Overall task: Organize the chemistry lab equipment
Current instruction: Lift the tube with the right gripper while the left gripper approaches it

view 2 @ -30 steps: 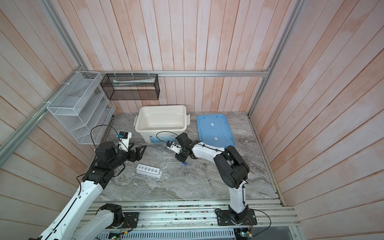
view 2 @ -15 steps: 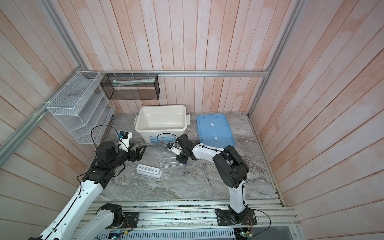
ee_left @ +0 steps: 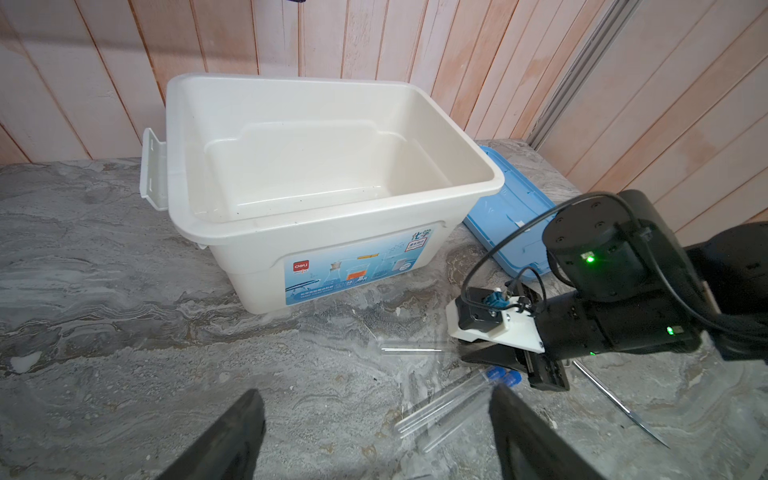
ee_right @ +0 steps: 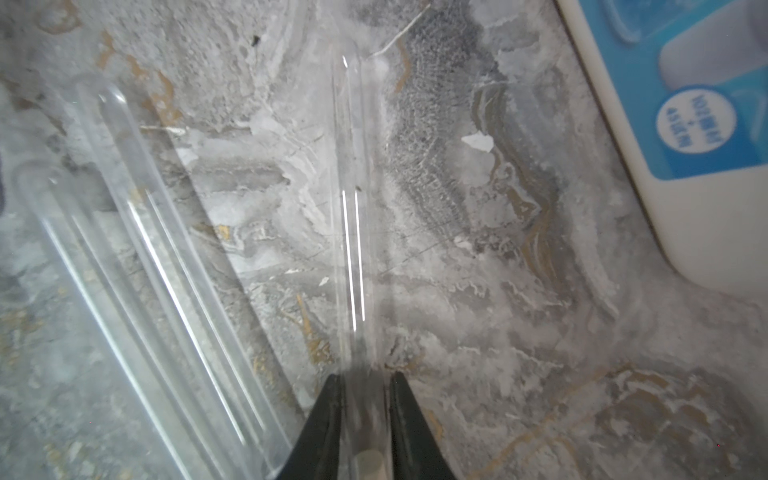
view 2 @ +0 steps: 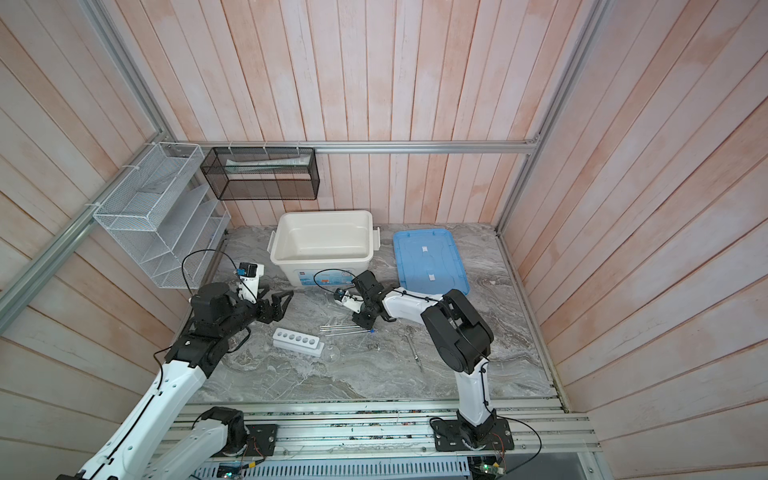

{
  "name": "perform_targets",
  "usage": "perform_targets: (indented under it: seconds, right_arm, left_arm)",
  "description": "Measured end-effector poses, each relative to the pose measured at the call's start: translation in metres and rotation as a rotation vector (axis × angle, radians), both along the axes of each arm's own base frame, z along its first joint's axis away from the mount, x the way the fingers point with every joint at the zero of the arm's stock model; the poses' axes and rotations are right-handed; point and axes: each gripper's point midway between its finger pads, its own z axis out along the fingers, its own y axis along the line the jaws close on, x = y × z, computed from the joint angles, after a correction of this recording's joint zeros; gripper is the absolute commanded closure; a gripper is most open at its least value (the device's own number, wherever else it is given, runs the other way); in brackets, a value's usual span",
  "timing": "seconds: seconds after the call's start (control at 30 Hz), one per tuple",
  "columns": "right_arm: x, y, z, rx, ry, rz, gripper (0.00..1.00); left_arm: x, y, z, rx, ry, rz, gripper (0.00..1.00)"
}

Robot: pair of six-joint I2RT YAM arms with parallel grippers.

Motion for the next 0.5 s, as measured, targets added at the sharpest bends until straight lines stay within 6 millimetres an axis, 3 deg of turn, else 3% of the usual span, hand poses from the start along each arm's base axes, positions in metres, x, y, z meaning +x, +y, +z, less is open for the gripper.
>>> perform_targets:
  seconds: [0.5]
  right_arm:
    - [0.0027, -0.0017, 0.0013, -0.022, -0.034, 0.033, 0.89]
  left_arm:
    - [0.0000, -0.0020, -0.0002, 0.001, -0.002, -0.014, 0.13]
